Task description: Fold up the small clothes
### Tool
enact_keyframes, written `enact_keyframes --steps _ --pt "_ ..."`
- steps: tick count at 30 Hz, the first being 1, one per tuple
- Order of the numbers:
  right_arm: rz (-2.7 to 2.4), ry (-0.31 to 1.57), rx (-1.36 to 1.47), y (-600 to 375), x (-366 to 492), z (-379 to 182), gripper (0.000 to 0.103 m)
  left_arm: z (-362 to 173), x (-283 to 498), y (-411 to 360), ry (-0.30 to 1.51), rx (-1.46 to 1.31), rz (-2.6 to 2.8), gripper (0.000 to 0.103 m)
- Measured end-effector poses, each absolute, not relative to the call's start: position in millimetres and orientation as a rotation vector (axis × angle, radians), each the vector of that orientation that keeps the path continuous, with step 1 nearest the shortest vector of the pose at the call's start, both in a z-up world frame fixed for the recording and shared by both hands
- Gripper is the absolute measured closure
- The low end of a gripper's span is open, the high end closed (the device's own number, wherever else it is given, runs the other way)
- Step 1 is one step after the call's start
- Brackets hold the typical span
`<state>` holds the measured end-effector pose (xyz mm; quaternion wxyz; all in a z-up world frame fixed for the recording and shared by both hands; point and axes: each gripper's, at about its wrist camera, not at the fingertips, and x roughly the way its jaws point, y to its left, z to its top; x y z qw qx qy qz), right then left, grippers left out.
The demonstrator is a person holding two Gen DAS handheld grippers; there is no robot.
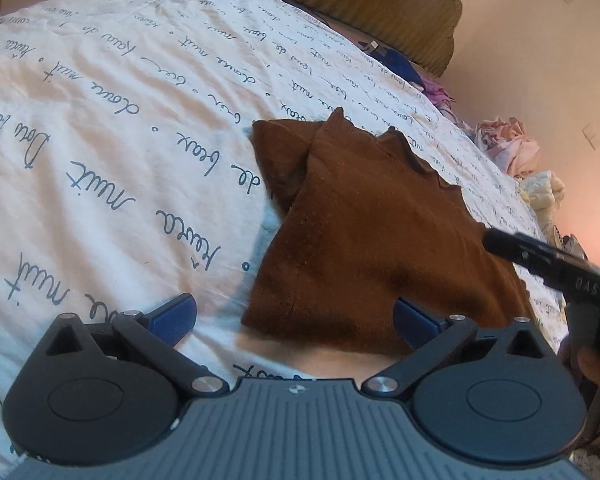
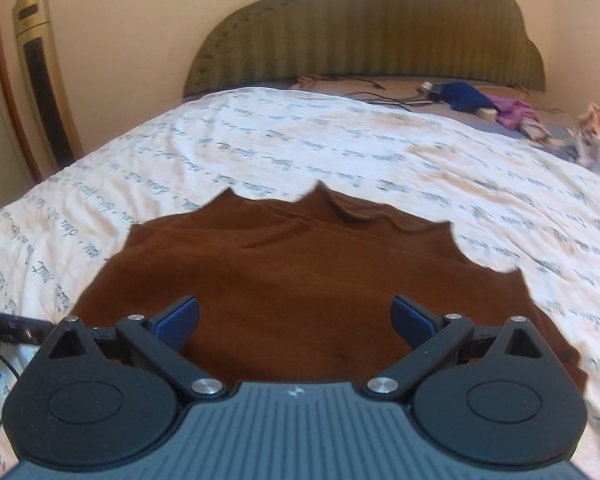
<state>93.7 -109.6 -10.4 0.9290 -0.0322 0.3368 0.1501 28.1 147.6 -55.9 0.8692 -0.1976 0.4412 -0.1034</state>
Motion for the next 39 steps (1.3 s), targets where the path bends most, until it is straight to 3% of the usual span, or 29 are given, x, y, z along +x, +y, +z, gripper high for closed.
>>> enact_keyframes --steps 18,30,39 --pt "0.32 0.709 -0.072 -38.4 117.9 0.7 0.0 -60.4 23.9 150.3 0.878 -0.452 -0.248 0.0" --pt "0.244 0.602 0.044 -82.5 71.7 15.4 0.0 -86.1 4.7 236.1 0.722 -0.954 -0.535 0.0" --pt "0.252 0.575 0.039 -88.3 44.7 8.5 0.0 -91.8 49.2 202.4 1.048 -1.097 -0.557 0.0"
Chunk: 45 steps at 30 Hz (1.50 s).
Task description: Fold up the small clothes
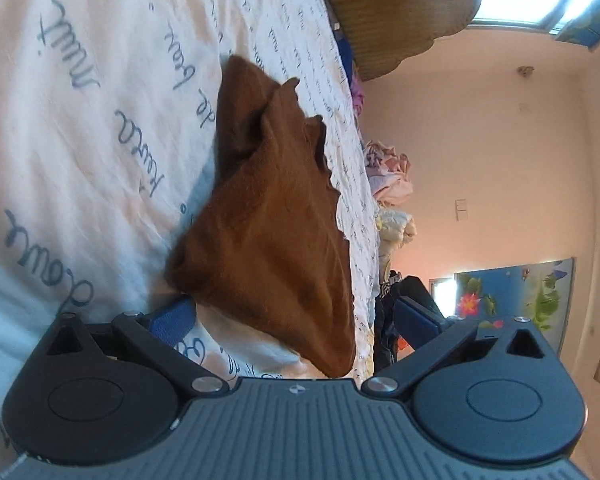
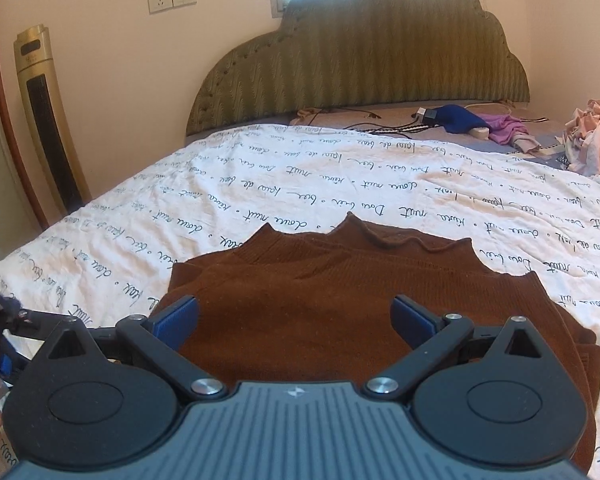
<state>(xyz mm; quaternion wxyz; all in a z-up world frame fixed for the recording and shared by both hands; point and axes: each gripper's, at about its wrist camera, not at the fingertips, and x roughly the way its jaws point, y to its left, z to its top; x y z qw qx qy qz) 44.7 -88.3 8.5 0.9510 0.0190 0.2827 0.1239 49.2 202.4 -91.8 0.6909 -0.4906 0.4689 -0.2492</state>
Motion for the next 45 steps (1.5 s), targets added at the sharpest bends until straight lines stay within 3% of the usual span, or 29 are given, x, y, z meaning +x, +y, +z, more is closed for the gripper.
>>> enact_keyframes --steps 9,11,12,13,14,21,29,35,36,39,40,45 --pt "0.228 0.553 0.078 -111.8 37.6 10.0 0.0 -91.6 63.0 185.8 0.918 -1.103 -0.397 0.002" --pt "0.227 0.548 0.109 -120.2 36.4 11.2 0.0 -90.7 66.2 184.5 0.938 -1.104 -0.353 0.021" --pt "0.229 0.546 0.129 -125.8 35.5 11.8 0.0 -94.4 68.2 185.1 0.961 -1.118 -0.336 0.075" --pt "0.232 0.544 0.143 -129.5 34.6 12.5 0.0 -101.9 70.1 186.1 1.002 -1.15 -0.33 0.09" --pt "0.235 0.54 0.156 -133.9 33.3 13.5 0.0 -107.7 69.4 187.6 1.015 -1.174 -0.318 0.094" --pt "0.249 0.48 0.171 -158.1 19.9 22.3 0.0 -59.2 69.9 172.8 0.902 -0.983 -0.352 0.095" --pt "0.196 0.436 0.262 -214.9 3.3 32.9 0.0 0.6 107.8 69.6 0.937 -0.6 -0.441 0.094" --pt "0.145 0.44 0.367 -268.1 -2.9 32.1 0.0 -57.4 120.5 -15.6 1.089 -0.361 -0.475 0.088" --pt "0.149 0.453 0.384 -273.2 -0.8 30.4 0.0 -69.4 118.4 -18.7 1.07 -0.369 -0.472 0.081" --pt "0.208 0.518 0.46 -285.5 14.1 20.0 0.0 -70.4 114.3 -17.7 1.041 -0.38 -0.481 0.077" --pt "0.225 0.536 0.496 -289.1 19.8 16.1 0.0 -70.9 113.2 -16.3 1.036 -0.39 -0.501 0.069" --pt "0.482 0.652 0.715 -285.6 76.5 -11.6 0.0 -74.1 104.0 -5.2 0.993 -0.417 -0.562 0.068"
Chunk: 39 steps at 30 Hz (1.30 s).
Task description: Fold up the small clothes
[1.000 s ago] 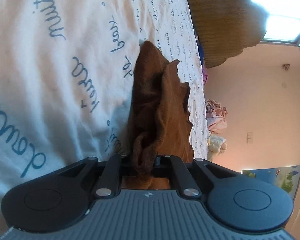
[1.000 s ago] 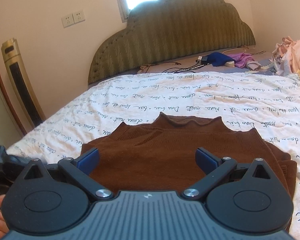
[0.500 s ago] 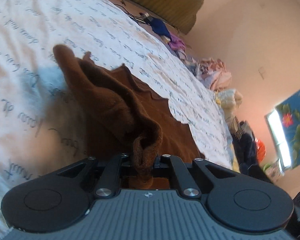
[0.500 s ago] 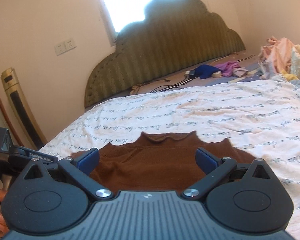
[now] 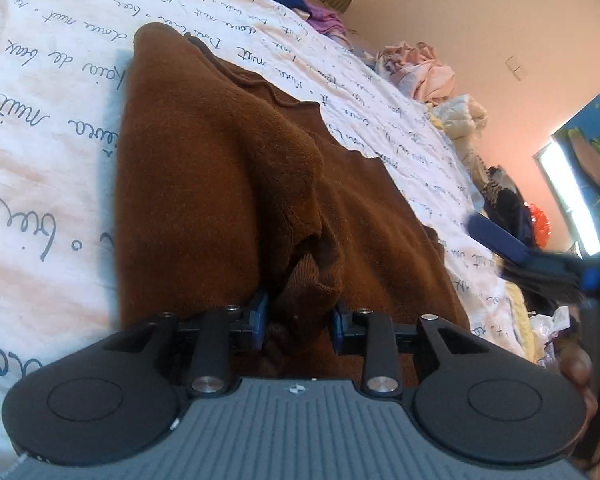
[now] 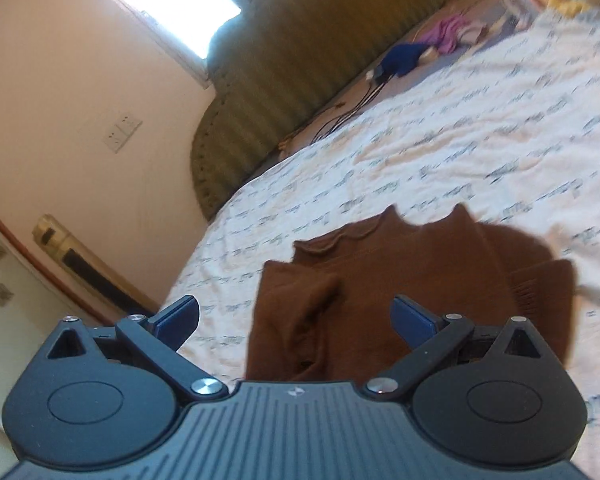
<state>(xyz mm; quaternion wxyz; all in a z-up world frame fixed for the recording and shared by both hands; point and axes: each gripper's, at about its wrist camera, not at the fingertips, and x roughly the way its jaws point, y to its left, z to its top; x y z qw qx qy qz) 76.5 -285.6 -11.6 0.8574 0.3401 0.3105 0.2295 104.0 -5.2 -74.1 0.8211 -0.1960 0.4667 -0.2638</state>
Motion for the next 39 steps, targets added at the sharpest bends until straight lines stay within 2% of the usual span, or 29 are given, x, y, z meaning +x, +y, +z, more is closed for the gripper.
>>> enact_keyframes --steps 3,6,11,13,14,15,16,20,26,32,39 --pt "0.606 0.778 0.758 -259.9 121.8 -27.5 0.0 -79.0 101.0 2.3 0.972 -0.481 -0.574 0.069" --pt "0.58 0.848 0.693 -236.4 155.1 -38.1 0.0 -84.6 99.8 13.5 0.974 -0.526 -0.559 0.078" --pt "0.564 0.982 0.688 -221.1 188.3 -65.9 0.001 -95.3 103.8 30.4 0.999 -0.643 -0.575 0.083" --pt "0.592 0.975 0.694 -215.7 192.4 -71.3 0.007 -99.2 104.2 35.5 1.0 -0.675 -0.584 0.084" --pt "0.605 0.968 0.691 -211.6 192.9 -71.8 0.026 -99.3 104.1 36.5 1.0 -0.677 -0.587 0.084" --pt "0.608 0.966 0.681 -207.0 193.7 -71.8 0.075 -99.0 104.2 37.4 1.003 -0.68 -0.59 0.085" --pt "0.592 0.976 0.652 -201.1 195.4 -71.7 0.094 -99.2 104.7 39.0 1.008 -0.692 -0.594 0.087" --pt "0.528 0.952 0.526 -185.2 190.9 -63.7 0.095 -101.1 108.3 54.1 1.024 -0.787 -0.634 0.091" --pt "0.543 0.807 0.501 -198.6 161.8 -11.3 0.096 -82.6 101.0 62.5 0.99 -0.902 -0.729 0.094" --pt "0.492 0.734 0.488 -248.6 134.0 17.9 0.095 -53.0 91.2 18.5 0.991 -0.837 -0.843 0.094" --pt "0.364 0.709 0.535 -322.1 103.7 0.3 0.095 -59.4 97.4 -53.8 1.096 -0.724 -0.914 0.094"
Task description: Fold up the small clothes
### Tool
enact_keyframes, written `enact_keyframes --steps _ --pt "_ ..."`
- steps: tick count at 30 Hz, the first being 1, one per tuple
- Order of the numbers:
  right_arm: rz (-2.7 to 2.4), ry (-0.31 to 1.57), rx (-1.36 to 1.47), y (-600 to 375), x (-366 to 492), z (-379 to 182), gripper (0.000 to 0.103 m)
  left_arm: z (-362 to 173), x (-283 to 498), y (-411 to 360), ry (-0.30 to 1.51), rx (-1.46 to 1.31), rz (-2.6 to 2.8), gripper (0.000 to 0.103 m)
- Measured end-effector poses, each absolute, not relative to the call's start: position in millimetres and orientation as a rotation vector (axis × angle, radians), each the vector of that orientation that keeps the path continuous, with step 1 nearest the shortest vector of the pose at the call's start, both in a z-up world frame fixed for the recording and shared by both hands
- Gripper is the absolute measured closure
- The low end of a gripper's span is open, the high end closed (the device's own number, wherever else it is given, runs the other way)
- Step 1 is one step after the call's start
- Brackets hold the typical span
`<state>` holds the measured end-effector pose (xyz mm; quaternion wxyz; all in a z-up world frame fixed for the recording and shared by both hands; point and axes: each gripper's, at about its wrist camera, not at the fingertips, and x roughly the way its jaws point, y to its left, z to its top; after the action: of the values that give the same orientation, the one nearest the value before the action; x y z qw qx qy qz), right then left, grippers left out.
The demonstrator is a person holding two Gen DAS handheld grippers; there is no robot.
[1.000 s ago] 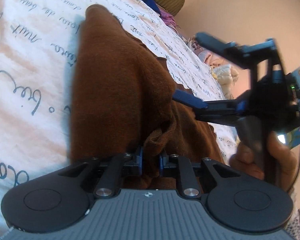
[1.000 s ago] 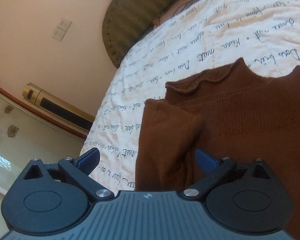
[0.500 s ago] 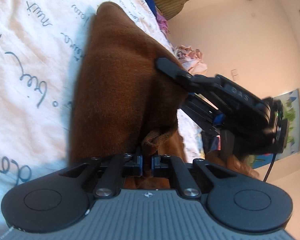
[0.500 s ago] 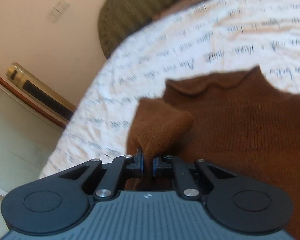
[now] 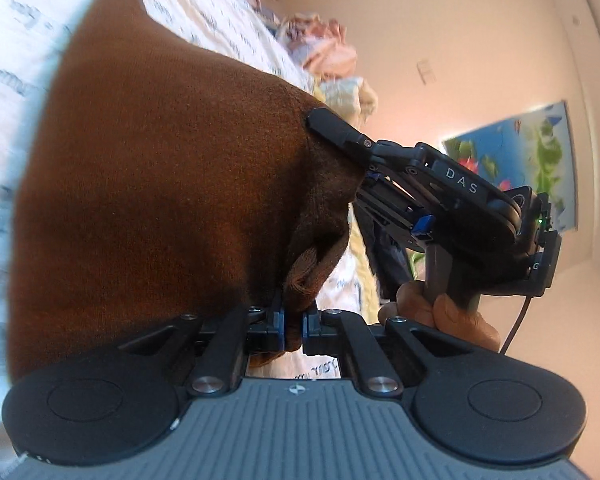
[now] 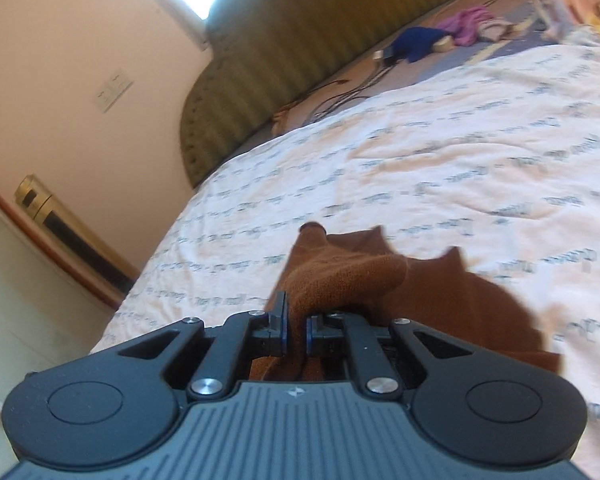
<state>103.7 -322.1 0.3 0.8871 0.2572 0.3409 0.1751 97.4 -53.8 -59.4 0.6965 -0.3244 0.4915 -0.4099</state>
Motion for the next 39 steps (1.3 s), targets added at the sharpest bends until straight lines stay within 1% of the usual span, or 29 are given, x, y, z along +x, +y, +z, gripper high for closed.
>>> enact_keyframes --steps 7,9,11,12,13,14,15,16,17,18,19,21,23,25,27,28,29,30,31,32,33,34,36,38,39 --pt "0.226 0.733 0.58 -369.5 84.4 -53.9 0.095 -92.5 101.6 -90.6 1.187 -0.625 -0.913 0.094" --pt "0.199 0.775 0.567 -373.8 85.0 -75.1 0.095 -96.2 99.0 -97.8 1.197 -0.594 -0.915 0.093" --pt "0.195 0.766 0.601 -379.5 82.8 -81.8 0.095 -94.3 96.4 -101.3 1.193 -0.564 -0.927 0.093" --pt "0.197 0.746 0.611 -380.9 81.5 -79.3 0.094 -92.4 95.5 -102.5 1.193 -0.544 -0.923 0.092" --pt "0.195 0.734 0.608 -382.0 81.3 -75.6 0.091 -90.9 95.7 -101.8 1.196 -0.533 -0.915 0.083" --pt "0.19 0.752 0.624 -384.3 83.7 -71.9 0.074 -89.4 92.1 -98.2 1.197 -0.536 -0.916 0.079" --pt "0.181 0.766 0.635 -386.4 83.6 -66.6 0.048 -87.0 84.3 -92.7 1.196 -0.543 -0.928 0.066" --pt "0.165 0.753 0.622 -387.6 79.5 -59.0 0.036 -82.2 79.8 -89.3 1.182 -0.545 -0.944 0.049" --pt "0.145 0.713 0.601 -388.7 70.3 -49.2 0.027 -77.4 76.0 -89.2 1.159 -0.541 -0.96 0.038" --pt "0.153 0.669 0.596 -390.9 61.0 -41.7 0.027 -72.7 72.5 -87.6 1.13 -0.538 -0.975 0.018" --pt "0.18 0.633 0.591 -392.0 53.6 -35.8 0.027 -66.5 69.1 -80.2 1.098 -0.546 -0.985 0.015" --pt "0.259 0.582 0.592 -390.4 42.5 -26.8 0.027 -55.1 65.9 -68.5 1.031 -0.571 -1.008 0.015" --pt "0.339 0.56 0.613 -383.9 42.8 -22.4 0.027 -50.4 65.5 -66.1 0.982 -0.572 -0.995 0.013" --pt "0.392 0.575 0.64 -376.2 57.5 -23.7 0.027 -60.4 71.2 -86.8 1.031 -0.531 -0.977 0.014" --pt "0.473 0.641 0.752 -376.4 84.4 -39.9 0.027 -79.6 71.1 -106.6 1.088 -0.443 -0.954 0.015" --pt "0.517 0.693 0.809 -377.0 99.1 -53.1 0.029 -88.7 67.4 -116.2 1.09 -0.364 -0.921 0.019" --pt "0.47 0.739 0.795 -377.2 111.6 -65.5 0.029 -90.1 59.9 -118.8 1.041 -0.313 -0.934 0.015" --pt "0.332 0.809 0.707 -377.2 120.8 -76.5 0.031 -88.8 53.1 -121.6 1.017 -0.266 -0.944 0.014" --pt "0.228 0.858 0.636 -378.9 126.1 -87.1 0.052 -87.0 48.8 -123.3 1.01 -0.228 -0.939 0.015" --pt "0.189 0.831 0.617 -383.6 121.4 -90.0 0.065 -83.7 44.8 -123.1 1.011 -0.186 -0.935 0.015" --pt "0.186 0.817 0.672 -389.9 115.5 -89.8 0.067 -79.4 43.5 -121.0 1.015 -0.159 -0.935 0.015" --pt "0.196 0.794 0.727 -394.1 107.7 -86.4 0.066 -76.2 42.2 -117.7 1.021 -0.154 -0.94 0.016" --pt "0.212 0.728 0.737 -394.7 87.4 -68.6 0.063 -68.6 42.3 -100.3 1.033 -0.206 -0.974 0.016" --pt "0.274 0.663 0.748 -390.2 60.6 -54.8 0.059 -62.6 43.3 -76.6 1.012 -0.271 -0.994 0.014" --pt "0.342 0.651 0.746 -384.8 47.7 -50.8 0.058 -60.4 46.1 -66.9 0.995 -0.295 -0.984 0.011"
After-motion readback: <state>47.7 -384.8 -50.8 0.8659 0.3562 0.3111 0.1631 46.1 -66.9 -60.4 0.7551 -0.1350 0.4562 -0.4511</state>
